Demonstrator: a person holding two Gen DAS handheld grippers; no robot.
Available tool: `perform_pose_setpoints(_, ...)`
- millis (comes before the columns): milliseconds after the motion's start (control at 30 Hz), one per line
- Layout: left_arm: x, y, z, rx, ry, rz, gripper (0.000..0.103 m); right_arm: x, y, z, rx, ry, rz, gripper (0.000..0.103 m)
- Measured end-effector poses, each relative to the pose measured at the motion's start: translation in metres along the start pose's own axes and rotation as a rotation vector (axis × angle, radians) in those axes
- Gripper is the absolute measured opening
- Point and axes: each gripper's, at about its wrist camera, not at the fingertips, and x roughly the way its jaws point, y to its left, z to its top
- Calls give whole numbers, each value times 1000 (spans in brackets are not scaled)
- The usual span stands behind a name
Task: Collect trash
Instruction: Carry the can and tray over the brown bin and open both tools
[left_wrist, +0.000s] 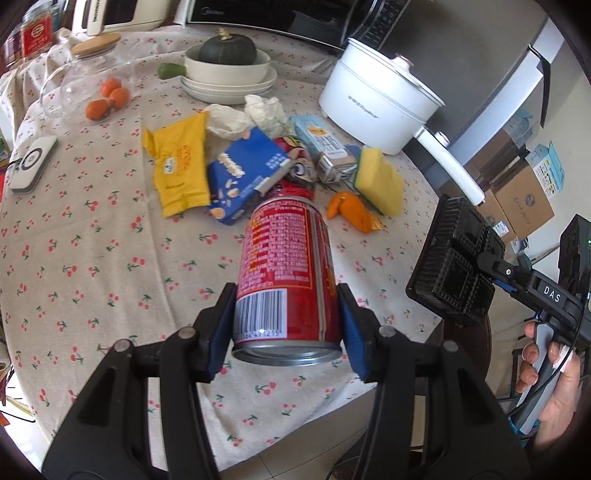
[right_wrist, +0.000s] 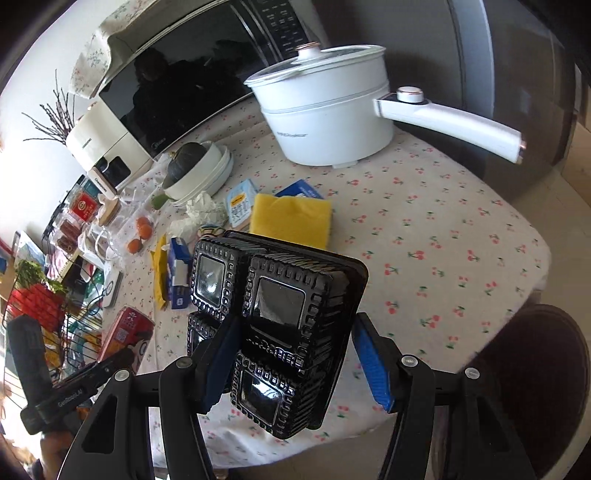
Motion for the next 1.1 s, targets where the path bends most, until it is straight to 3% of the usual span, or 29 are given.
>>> perform_pose_setpoints(233,23,-79,-12,117,36,-86,54,-44,-76,-18,92,-22,-83,63)
perform_pose_setpoints(600,76,-215,-60,347,128,-214,54,-106,-200,-66,254,-49,-214,64)
perform_pose_setpoints(867,116,-273,-101,519,202,-218,54,-130,-267,-102,352,-31,-292,64)
perform_pose_setpoints(1100,143,-288,-121,609,250,-157,54,-135,-286,-114,383,-15,-311,64)
